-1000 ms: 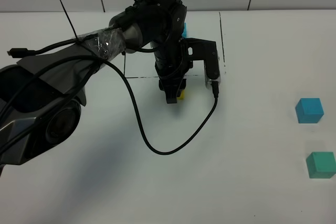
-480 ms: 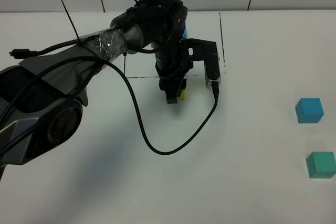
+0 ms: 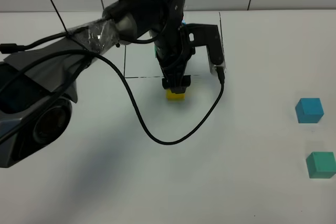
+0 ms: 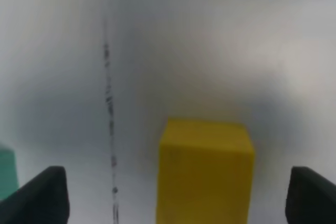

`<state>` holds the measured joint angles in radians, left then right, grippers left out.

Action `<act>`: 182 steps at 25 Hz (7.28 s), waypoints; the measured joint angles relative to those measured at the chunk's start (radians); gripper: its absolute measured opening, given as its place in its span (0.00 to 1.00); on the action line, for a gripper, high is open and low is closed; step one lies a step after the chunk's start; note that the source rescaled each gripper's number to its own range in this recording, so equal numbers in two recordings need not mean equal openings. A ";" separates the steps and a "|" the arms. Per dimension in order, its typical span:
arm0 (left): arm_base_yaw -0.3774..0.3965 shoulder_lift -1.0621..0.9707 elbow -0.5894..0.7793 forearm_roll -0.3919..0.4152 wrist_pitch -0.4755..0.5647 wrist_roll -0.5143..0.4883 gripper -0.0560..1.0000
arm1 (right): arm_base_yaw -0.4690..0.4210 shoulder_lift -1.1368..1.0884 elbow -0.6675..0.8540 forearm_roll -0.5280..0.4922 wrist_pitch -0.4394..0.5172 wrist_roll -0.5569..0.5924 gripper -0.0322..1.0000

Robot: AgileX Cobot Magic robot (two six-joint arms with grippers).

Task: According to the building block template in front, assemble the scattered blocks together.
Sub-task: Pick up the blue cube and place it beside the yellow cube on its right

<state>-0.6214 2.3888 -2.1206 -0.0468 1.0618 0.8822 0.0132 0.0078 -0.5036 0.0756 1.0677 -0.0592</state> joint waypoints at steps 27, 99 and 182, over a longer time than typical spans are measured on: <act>0.677 -0.534 0.642 -0.176 -0.065 -0.417 0.98 | 0.000 0.000 0.000 0.000 0.000 0.000 0.74; 0.649 -2.395 1.614 0.040 0.000 -0.789 0.78 | 0.000 0.000 0.000 0.000 0.000 0.000 0.74; 0.649 -2.395 1.614 0.047 0.000 -0.794 0.77 | -0.041 1.803 -0.521 -0.064 -0.411 -0.042 1.00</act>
<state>0.0281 -0.0057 -0.5062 0.0000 1.0618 0.0884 -0.0279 1.8110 -1.0248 0.0117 0.6567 -0.1011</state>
